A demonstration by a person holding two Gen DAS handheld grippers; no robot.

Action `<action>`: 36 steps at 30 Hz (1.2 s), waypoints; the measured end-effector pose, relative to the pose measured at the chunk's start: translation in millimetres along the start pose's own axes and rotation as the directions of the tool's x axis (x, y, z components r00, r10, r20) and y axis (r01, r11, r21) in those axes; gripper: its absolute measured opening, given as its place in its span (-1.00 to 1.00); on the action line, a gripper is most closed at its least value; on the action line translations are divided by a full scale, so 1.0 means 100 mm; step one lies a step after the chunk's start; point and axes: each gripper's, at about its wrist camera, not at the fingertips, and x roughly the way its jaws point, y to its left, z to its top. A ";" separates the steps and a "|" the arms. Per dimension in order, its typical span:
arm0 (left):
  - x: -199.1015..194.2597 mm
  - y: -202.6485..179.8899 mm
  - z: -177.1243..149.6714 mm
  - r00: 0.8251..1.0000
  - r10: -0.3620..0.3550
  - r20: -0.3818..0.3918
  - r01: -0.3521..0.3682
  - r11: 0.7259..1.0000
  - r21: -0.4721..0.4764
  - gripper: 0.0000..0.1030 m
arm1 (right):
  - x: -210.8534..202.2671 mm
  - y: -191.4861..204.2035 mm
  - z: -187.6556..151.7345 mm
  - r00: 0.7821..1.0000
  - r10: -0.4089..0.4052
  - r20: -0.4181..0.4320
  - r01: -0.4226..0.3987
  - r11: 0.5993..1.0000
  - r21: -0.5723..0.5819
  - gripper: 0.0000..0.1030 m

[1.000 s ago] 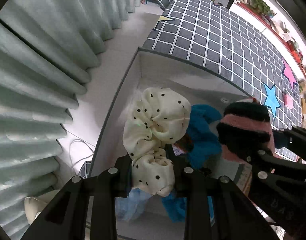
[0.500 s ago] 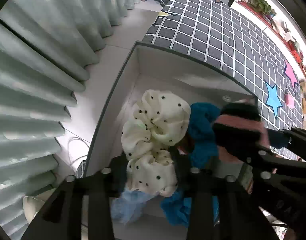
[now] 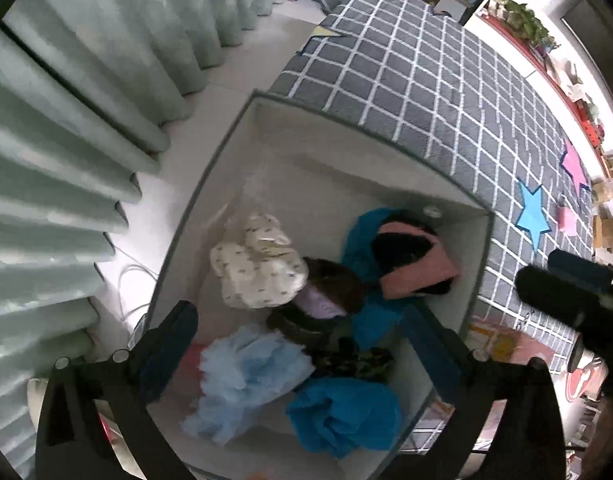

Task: Organize soft objects
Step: 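Open both tools to drop the scrunchie and pink sock into the box, then grasp the beige knit sock with the left tool while the right tool grasps the pink sponge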

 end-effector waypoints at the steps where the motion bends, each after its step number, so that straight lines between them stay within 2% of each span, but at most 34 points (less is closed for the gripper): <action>1: -0.02 -0.03 0.01 1.000 -0.003 0.002 0.003 1.000 0.003 0.99 | -0.07 -0.10 0.01 1.000 0.001 0.017 -0.001 1.000 0.021 0.65; 5: -0.05 -0.13 0.05 1.000 -0.013 0.005 0.013 1.000 0.016 0.99 | -0.19 -0.48 0.02 0.998 -0.050 0.047 0.045 0.994 0.103 0.65; 8: -0.11 -0.22 0.06 1.000 -0.019 0.008 0.019 1.000 0.025 0.99 | -0.11 -0.76 0.01 0.997 -0.076 0.006 0.074 0.984 0.164 0.65; 11: -0.16 -0.31 0.07 1.000 -0.014 0.006 0.014 0.999 0.041 0.99 | 0.09 -0.92 -0.02 0.997 -0.068 -0.046 0.075 0.981 0.182 0.65; 15: -0.19 -0.41 0.04 1.000 0.000 -0.002 0.000 0.998 0.055 0.99 | 0.45 -1.04 -0.02 0.992 -0.050 -0.114 0.068 0.985 0.160 0.65; 21: -0.19 -0.54 0.02 1.000 0.018 -0.026 -0.016 0.998 0.061 0.99 | 0.95 -1.04 0.06 0.977 0.017 -0.211 0.001 0.997 0.083 0.65; 25: -0.22 -0.68 0.02 0.999 0.031 -0.027 -0.029 0.997 0.072 0.99 | 1.21 -1.05 0.11 0.969 0.003 -0.246 0.005 0.999 0.033 0.65; 29: -0.24 -0.87 0.06 0.999 0.037 -0.028 -0.034 0.995 0.090 0.99 | 1.24 -1.13 0.18 0.980 -0.022 -0.196 0.032 0.998 0.052 0.65; 32: -0.25 -1.01 0.09 0.999 0.036 -0.026 -0.033 0.994 0.108 0.99 | 1.12 -1.33 0.26 0.991 -0.056 -0.120 0.072 0.989 0.126 0.65; 36: -0.25 -1.19 0.11 0.999 0.030 -0.025 -0.027 0.991 0.129 0.99 | 0.91 -1.75 0.30 0.992 -0.120 -0.049 0.129 0.962 0.241 0.65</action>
